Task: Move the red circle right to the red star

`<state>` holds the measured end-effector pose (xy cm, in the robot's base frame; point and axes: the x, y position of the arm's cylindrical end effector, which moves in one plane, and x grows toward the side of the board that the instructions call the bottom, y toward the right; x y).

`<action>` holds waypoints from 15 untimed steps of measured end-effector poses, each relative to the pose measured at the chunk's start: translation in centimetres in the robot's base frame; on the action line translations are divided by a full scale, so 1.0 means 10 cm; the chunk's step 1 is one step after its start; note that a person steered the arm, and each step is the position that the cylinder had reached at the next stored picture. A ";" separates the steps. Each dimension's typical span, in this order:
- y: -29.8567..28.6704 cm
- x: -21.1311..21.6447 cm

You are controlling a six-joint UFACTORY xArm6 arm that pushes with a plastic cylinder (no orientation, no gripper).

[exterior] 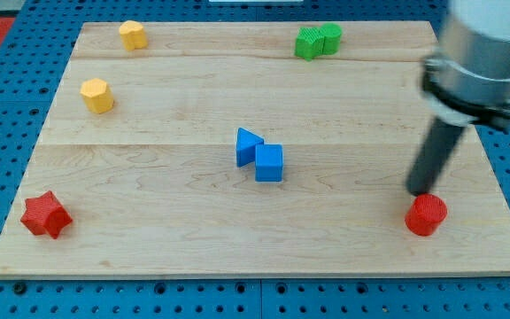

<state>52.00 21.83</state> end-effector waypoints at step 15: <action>-4.25 -1.17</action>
<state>40.30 -20.69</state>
